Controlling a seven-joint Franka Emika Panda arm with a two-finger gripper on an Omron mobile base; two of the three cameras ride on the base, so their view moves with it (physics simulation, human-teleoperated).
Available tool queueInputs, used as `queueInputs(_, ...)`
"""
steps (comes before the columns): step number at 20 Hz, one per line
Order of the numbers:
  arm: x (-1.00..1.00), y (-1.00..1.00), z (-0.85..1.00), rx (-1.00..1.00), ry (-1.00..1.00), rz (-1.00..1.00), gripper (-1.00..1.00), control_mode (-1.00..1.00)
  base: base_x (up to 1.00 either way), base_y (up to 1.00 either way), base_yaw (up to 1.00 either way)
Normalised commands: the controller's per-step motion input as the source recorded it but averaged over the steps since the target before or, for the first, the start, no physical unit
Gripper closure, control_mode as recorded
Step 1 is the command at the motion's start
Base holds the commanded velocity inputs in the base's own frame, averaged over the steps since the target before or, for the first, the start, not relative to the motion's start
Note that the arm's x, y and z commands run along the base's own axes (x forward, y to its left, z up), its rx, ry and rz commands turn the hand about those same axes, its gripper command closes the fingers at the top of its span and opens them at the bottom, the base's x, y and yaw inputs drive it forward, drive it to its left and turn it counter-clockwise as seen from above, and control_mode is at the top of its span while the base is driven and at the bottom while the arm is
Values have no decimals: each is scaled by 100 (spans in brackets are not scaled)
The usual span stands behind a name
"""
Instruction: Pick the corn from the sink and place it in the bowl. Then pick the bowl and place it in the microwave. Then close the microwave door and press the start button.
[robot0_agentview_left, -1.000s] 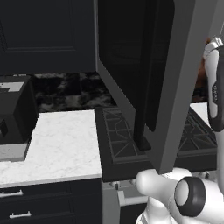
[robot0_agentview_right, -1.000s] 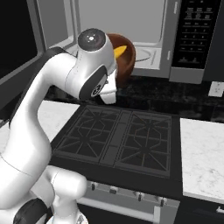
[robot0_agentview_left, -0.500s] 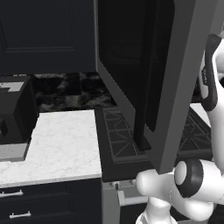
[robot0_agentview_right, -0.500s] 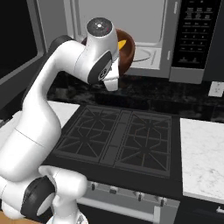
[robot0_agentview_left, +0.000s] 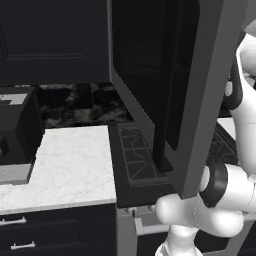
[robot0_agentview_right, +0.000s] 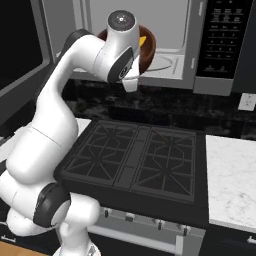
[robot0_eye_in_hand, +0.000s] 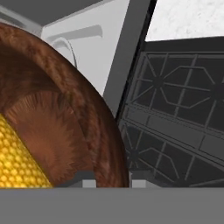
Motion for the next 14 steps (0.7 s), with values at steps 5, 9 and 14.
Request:
queueInputs(5,48,0,30,2,0,3,100,-100,0,0,0)
queueInputs(9,70,8,7,1,0,1,100,-100,0,0,0)
queueInputs(14,67,13,0,0,0,1,100,-100,0,0,0)
